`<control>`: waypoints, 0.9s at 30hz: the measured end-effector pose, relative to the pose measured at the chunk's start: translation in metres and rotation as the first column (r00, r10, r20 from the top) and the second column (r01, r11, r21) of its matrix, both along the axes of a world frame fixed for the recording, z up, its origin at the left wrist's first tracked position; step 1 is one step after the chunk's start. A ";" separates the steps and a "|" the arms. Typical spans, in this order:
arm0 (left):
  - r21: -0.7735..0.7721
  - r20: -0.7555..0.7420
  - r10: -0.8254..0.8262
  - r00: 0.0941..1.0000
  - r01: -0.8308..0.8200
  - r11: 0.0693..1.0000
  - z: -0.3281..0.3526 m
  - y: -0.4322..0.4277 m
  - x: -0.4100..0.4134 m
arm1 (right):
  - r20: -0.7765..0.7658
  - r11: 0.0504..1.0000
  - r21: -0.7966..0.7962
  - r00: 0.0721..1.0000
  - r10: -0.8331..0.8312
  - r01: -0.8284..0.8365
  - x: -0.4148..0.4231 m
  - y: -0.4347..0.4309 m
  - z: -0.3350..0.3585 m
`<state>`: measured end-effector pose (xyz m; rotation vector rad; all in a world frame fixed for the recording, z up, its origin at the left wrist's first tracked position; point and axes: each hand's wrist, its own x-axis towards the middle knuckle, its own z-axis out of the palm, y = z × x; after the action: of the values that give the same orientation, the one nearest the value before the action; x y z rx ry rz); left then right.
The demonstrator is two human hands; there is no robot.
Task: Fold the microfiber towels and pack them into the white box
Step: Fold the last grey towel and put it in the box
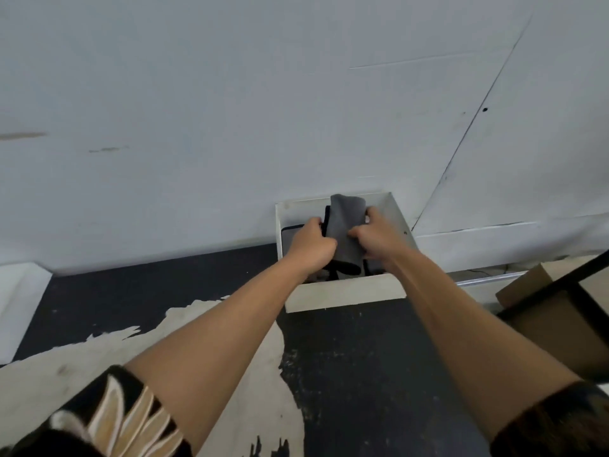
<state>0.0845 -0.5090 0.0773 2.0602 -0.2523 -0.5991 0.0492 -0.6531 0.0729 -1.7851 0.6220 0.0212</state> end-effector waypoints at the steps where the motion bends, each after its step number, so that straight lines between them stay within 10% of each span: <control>1: 0.017 -0.015 0.009 1.000 -0.009 1.000 -0.005 -0.011 0.006 | -0.039 0.996 -0.083 0.999 0.029 -0.032 0.010 -0.011 -0.001; 9: 0.166 -0.070 -0.032 0.997 0.043 0.985 -0.062 -0.075 0.032 | -0.284 0.729 -0.641 0.957 0.066 -0.240 0.051 -0.052 -0.048; 14: 0.348 -0.190 -0.144 0.971 0.203 0.915 -0.082 -0.086 0.020 | -0.411 0.597 -0.711 0.908 0.075 -0.371 0.038 -0.054 -0.081; 21: 0.492 -0.086 -0.258 0.962 0.266 0.829 -0.071 -0.092 0.023 | -0.212 0.461 -0.868 0.977 -0.003 -0.186 0.033 -0.047 -0.073; 27: 0.565 0.097 -0.362 0.927 0.248 0.787 -0.054 -0.063 0.022 | -0.572 0.475 -0.625 0.778 0.261 -0.619 0.027 -0.046 -0.070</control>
<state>0.1066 -0.5715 0.0229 2.6700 -0.6057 -0.7193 0.0763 -0.6994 0.0027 -2.8581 0.4265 0.5952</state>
